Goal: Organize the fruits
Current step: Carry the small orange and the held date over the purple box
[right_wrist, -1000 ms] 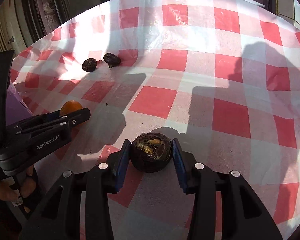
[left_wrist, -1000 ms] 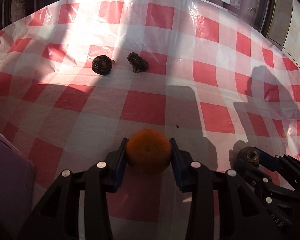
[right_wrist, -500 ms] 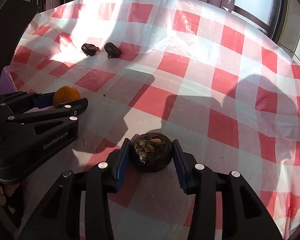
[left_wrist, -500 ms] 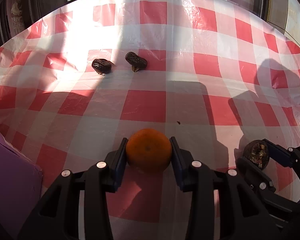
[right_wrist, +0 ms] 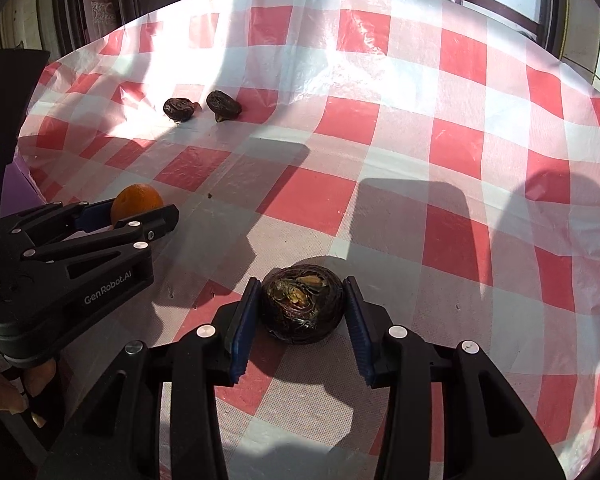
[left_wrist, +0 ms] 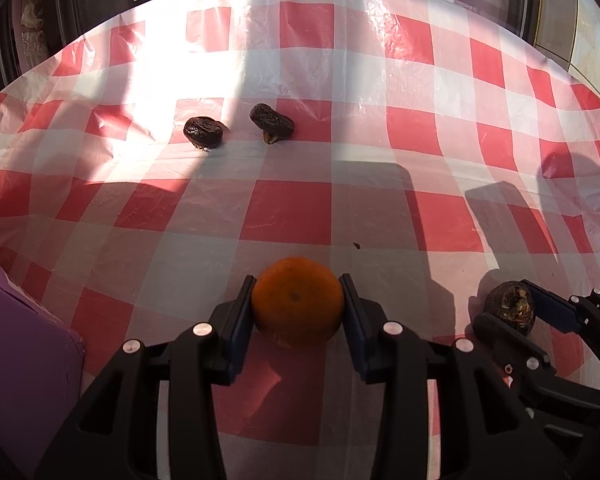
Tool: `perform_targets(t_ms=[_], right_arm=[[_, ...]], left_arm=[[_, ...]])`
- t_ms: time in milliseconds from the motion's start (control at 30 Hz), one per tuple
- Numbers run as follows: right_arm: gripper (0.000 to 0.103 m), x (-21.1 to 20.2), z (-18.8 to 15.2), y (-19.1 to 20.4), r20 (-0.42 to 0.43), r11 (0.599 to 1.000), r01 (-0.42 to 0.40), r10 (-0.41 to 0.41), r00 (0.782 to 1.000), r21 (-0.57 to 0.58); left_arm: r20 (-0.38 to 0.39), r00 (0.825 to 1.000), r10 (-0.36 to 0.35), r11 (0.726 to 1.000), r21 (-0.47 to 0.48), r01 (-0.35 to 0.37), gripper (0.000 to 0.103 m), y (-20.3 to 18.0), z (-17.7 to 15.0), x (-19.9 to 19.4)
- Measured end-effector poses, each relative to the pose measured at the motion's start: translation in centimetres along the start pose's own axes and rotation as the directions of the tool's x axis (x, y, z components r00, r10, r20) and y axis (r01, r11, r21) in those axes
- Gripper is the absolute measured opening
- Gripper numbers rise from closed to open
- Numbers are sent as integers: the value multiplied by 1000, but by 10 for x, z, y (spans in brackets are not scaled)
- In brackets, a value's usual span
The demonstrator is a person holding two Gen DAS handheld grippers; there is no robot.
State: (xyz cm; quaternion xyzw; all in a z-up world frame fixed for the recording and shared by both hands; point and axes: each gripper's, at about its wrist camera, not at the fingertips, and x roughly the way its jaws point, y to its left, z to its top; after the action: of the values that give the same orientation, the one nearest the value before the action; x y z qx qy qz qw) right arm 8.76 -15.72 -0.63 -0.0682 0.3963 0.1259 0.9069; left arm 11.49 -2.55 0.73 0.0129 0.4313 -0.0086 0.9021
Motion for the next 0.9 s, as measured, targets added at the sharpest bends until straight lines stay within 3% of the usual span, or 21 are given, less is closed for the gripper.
perform_targets(t_ms=[67, 167, 333, 400, 500, 600, 733, 833, 900], right_arm=[[41, -4, -3, -1, -1, 1000, -6, 6, 1000, 28], [41, -27, -21, -3, 16, 978, -131, 131, 991, 162], [41, -61, -59, 7, 65, 939, -176, 164, 984, 296], [41, -71, -68, 18, 68, 940, -171, 158, 985, 295], [41, -91, -69, 36, 116, 927, -233, 207, 971, 295], [41, -117, -57, 62, 172, 924, -283, 244, 954, 257], [41, -159, -38, 113, 238, 931, -342, 306, 922, 128], [41, -183, -27, 159, 258, 930, -367, 352, 900, 11], [41, -192, -22, 189, 250, 919, -388, 391, 886, -62]], left_arm=[[-28, 999, -31, 999, -23, 30, 41, 3, -4, -4], [-46, 991, -123, 988, -95, 118, 40, 10, -21, -25], [-47, 978, -202, 974, -118, 195, 40, 17, -64, -64], [-20, 976, -215, 971, -113, 211, 40, 24, -75, -87], [69, 969, -237, 963, -118, 244, 40, 42, -80, -132], [194, 948, -251, 953, -121, 277, 40, 65, -77, -190], [362, 910, -202, 961, -105, 255, 41, 105, -73, -263], [406, 902, -145, 971, -119, 210, 41, 141, -72, -290], [406, 909, -93, 976, -145, 164, 41, 171, -71, -297]])
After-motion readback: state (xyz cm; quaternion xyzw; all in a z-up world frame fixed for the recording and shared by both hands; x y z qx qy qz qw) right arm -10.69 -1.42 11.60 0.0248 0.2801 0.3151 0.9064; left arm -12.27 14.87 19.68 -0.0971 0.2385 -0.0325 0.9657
